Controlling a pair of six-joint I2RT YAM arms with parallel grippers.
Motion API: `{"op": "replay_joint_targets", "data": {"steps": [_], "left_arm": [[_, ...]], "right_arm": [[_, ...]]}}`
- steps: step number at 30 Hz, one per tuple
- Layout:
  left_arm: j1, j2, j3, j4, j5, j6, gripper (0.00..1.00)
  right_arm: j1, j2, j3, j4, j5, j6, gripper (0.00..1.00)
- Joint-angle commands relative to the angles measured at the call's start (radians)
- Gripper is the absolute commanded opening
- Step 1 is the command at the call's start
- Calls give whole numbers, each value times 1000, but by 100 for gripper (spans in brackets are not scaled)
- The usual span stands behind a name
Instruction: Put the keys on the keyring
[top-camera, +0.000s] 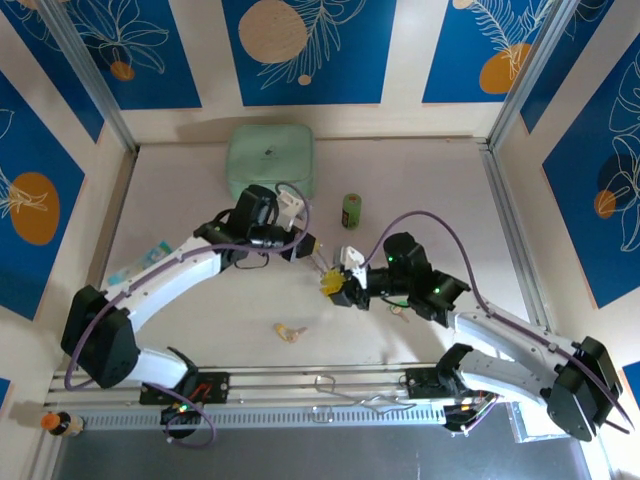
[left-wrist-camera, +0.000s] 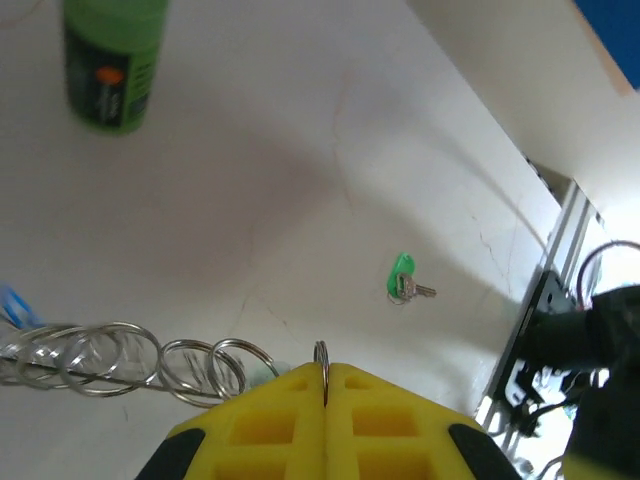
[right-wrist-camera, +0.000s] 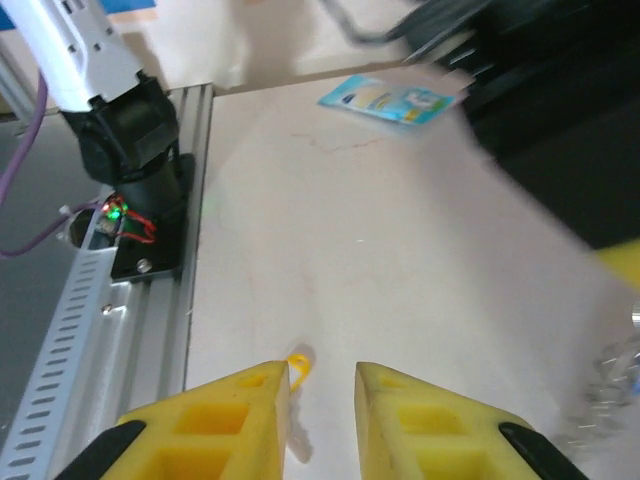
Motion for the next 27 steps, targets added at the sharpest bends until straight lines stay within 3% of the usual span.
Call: {"op": "replay_joint_targets", "data": {"steps": [1, 7, 11, 27], "left_arm": [[-7, 43, 117, -273, -43, -257, 0], [-5, 74, 200, -392, 32, -511, 0], [-6, 84, 243, -485, 24, -692, 0], [-6, 106, 232, -446, 144, -917, 0]], "right_arm": [[46, 45, -16, 103, 157, 68, 25], [67, 166, -70, 290, 383, 36, 26], [68, 176, -121, 378, 463, -38, 26], [90, 165, -198, 626, 442, -169, 31]]}}
